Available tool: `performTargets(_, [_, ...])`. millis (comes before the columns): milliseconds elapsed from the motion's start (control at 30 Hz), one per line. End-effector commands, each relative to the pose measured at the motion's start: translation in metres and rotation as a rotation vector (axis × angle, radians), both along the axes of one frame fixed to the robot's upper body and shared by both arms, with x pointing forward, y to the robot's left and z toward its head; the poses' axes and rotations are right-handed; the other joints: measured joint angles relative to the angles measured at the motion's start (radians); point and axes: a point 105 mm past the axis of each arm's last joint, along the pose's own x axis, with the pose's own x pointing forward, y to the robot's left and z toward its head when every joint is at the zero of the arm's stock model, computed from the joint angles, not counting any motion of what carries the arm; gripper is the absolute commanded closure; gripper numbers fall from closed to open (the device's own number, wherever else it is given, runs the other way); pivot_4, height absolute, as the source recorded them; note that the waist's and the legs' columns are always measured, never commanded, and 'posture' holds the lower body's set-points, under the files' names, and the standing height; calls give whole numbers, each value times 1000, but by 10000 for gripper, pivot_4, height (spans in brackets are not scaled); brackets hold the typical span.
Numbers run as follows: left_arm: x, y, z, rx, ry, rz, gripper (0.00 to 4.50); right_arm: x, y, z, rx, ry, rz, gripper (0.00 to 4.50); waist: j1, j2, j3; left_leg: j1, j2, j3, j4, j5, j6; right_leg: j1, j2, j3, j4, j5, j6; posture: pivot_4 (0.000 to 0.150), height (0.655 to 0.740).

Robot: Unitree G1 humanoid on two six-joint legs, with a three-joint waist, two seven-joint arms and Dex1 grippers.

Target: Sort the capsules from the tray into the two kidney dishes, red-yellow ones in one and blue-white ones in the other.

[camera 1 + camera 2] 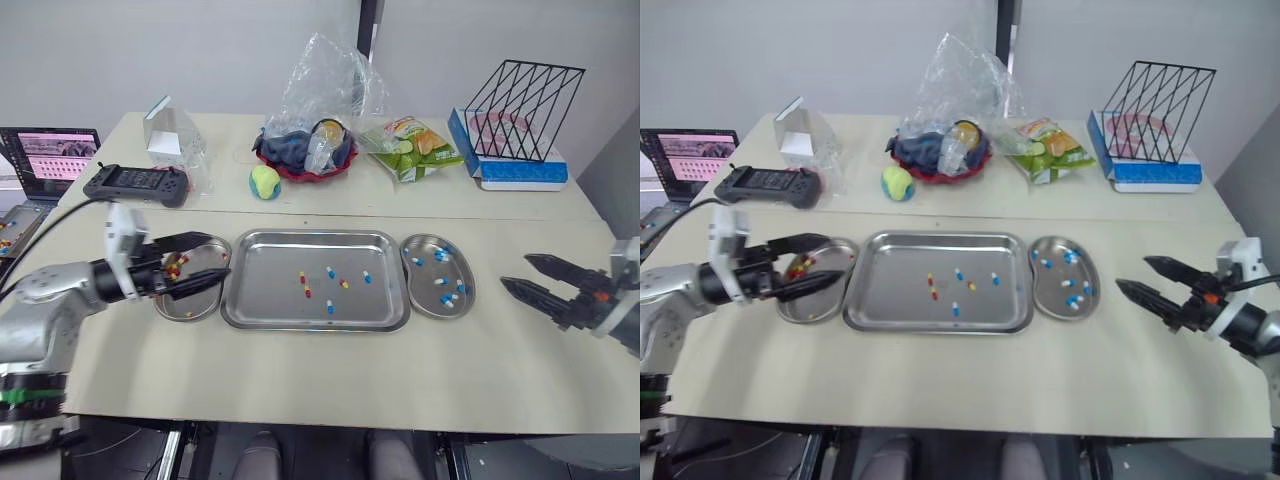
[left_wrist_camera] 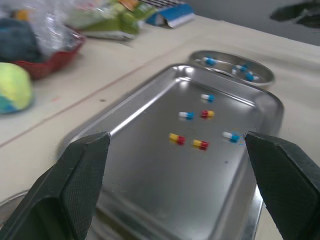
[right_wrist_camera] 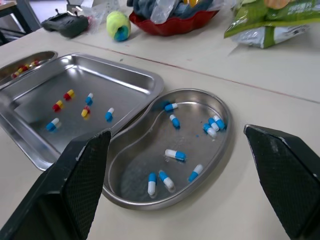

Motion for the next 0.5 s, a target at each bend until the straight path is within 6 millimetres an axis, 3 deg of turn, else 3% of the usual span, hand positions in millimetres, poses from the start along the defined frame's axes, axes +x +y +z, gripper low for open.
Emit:
performTargets(33, [8, -8, 7, 19, -7, -32, 0, -8, 2, 15, 0, -61, -10, 373, 0, 0, 0, 0, 0, 0, 0, 0, 0, 0, 0, 0, 0, 0, 0, 1500, 7380])
performTargets(167, [17, -18, 1, 33, 20, -73, 0, -10, 5, 17, 3, -93, -44, 373, -2, 0, 0, 1, 0, 0, 0, 0, 0, 2, 0, 0, 0, 0, 0, 1500, 7380])
performTargets(267, [12, -50, -21, 151, 9, -278, 0, -15, 14, 14, -9, -118, -58, 373, 3, 0, 0, 2, 0, 0, 0, 0, 0, 4, 0, 0, -1, 0, 0, 1500, 7380])
performTargets(500, [19, -71, -22, 195, -31, -389, 0, -21, 17, 15, -3, -129, -87, 373, 5, 0, 0, -1, 0, -1, 4, 0, 0, 5, 2, 0, -2, 0, 1, 1500, 7380])
